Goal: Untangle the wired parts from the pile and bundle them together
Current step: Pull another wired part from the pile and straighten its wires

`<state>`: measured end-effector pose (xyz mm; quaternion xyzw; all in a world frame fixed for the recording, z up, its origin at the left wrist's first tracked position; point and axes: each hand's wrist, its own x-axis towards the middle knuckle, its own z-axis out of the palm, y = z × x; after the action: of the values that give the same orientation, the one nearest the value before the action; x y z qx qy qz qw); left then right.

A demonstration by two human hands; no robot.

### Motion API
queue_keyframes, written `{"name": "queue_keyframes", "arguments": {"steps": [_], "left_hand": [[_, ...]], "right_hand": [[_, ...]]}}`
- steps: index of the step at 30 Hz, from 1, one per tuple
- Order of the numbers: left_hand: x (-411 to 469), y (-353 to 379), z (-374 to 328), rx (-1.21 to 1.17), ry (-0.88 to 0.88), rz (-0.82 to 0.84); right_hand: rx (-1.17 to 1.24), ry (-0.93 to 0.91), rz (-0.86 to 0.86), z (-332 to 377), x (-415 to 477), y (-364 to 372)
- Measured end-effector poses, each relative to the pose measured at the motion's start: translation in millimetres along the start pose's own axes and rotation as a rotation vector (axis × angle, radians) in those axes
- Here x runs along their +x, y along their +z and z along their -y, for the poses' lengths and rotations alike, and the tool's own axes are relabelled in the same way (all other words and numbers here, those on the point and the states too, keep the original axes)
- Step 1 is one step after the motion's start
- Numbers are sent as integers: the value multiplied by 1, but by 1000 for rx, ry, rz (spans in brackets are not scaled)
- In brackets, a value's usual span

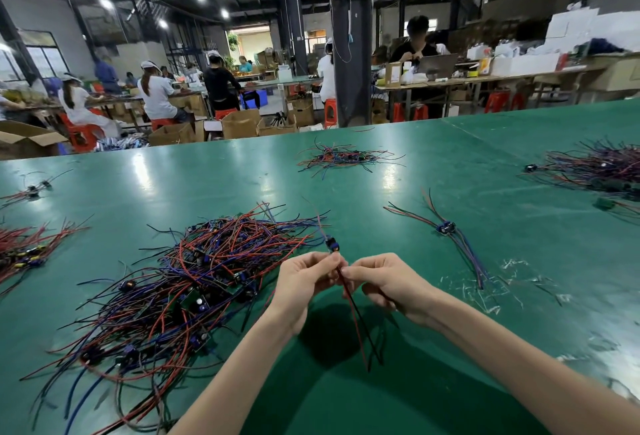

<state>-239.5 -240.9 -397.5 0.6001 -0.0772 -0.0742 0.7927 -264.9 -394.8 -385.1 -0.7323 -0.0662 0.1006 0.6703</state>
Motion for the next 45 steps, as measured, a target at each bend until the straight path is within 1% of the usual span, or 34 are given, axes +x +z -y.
{"name": "queue_keyframes", "arguments": {"steps": [3, 9, 16, 20, 27, 32, 35, 37, 39, 42, 45], "left_hand": [[3, -4, -3, 18, -4, -38], [1, -5, -4, 41, 8, -55], [11, -23, -13, -53, 93, -250], [16, -31, -17, -41, 136, -334], [18, -34, -16, -27, 159, -392], [18, -33, -14, 5, 157, -410], [18, -33, -15, -11, 163, -422], [18, -33, -17, -17, 178, -425], [18, -33, -18, -10, 191, -425], [16, -32, -19, -20, 186, -422], [15, -33, -20, -35, 190, -409]], "right_hand": [[20, -12, 8, 1, -1, 4], [13, 2, 13, -1, -2, 8], [-42, 37, 112, 1, -7, 10], [-75, 69, 155, 2, -9, 12], [-126, 86, 191, 3, -10, 10], [-134, 85, 257, 6, -12, 8], [-148, 73, 242, 6, -12, 8], [-191, 48, 199, 7, -11, 9], [-285, -5, 164, 6, -11, 12], [-413, -95, 155, 5, -11, 15], [-386, -106, 196, 8, -13, 15]]}}
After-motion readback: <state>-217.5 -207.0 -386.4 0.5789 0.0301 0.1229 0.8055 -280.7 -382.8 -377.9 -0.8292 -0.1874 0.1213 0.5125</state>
